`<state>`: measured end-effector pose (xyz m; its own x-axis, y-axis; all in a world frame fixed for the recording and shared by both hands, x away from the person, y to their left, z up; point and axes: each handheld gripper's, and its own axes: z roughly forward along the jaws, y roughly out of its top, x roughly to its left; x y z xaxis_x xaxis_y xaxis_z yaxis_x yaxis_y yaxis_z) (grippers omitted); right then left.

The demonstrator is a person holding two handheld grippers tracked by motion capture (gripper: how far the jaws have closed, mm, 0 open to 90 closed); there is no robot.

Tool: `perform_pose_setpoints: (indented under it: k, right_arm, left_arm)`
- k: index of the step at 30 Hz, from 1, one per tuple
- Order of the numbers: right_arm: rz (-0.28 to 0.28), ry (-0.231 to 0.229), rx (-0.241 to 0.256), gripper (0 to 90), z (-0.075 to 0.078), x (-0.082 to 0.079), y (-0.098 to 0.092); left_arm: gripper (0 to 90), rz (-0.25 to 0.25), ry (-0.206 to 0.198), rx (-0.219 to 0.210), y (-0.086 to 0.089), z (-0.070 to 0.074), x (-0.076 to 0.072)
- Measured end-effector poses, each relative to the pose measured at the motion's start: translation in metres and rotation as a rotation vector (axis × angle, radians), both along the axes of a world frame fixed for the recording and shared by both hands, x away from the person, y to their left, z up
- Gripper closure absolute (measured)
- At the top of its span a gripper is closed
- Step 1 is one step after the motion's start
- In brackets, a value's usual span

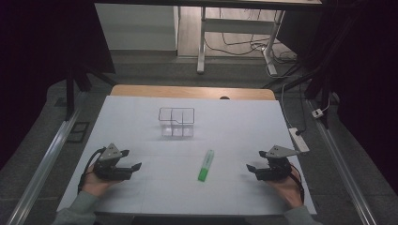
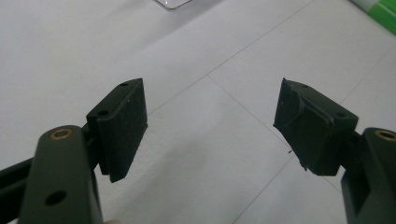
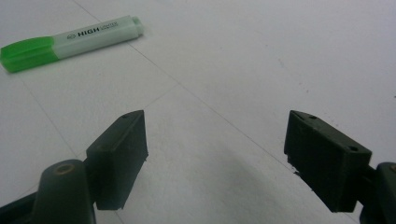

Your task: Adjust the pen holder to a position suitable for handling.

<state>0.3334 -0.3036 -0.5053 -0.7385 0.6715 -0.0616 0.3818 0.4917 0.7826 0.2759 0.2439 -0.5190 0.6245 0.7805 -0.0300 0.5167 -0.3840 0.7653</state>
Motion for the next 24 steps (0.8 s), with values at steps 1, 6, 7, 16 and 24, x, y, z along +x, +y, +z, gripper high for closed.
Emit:
perform_pose_setpoints:
  k: [1, 6, 7, 16, 24]
  right_arm:
    - [0.000, 0.000, 0.000, 21.4, 0.000, 0.000, 0.000]
    - [-0.004, 0.002, 0.008, 22.1, 0.000, 0.000, -0.001]
    - [-0.004, 0.003, 0.009, 22.3, 0.000, 0.000, -0.001]
    - [-0.005, 0.014, 0.000, 22.6, -0.001, 0.002, 0.000]
    - [-0.003, 0.019, 0.005, 23.1, -0.002, 0.002, 0.001]
  left_arm:
    - [25.4, 0.001, 0.000, 0.000, 0.000, 0.000, 0.000]
    - [25.4, 0.003, -0.003, 0.004, 0.000, 0.000, 0.001]
    - [25.4, 0.003, -0.005, 0.005, 0.000, 0.000, 0.001]
    - [25.5, 0.006, -0.019, 0.028, -0.003, 0.004, 0.010]
    - [25.8, 0.016, -0.020, 0.031, -0.005, 0.007, 0.022]
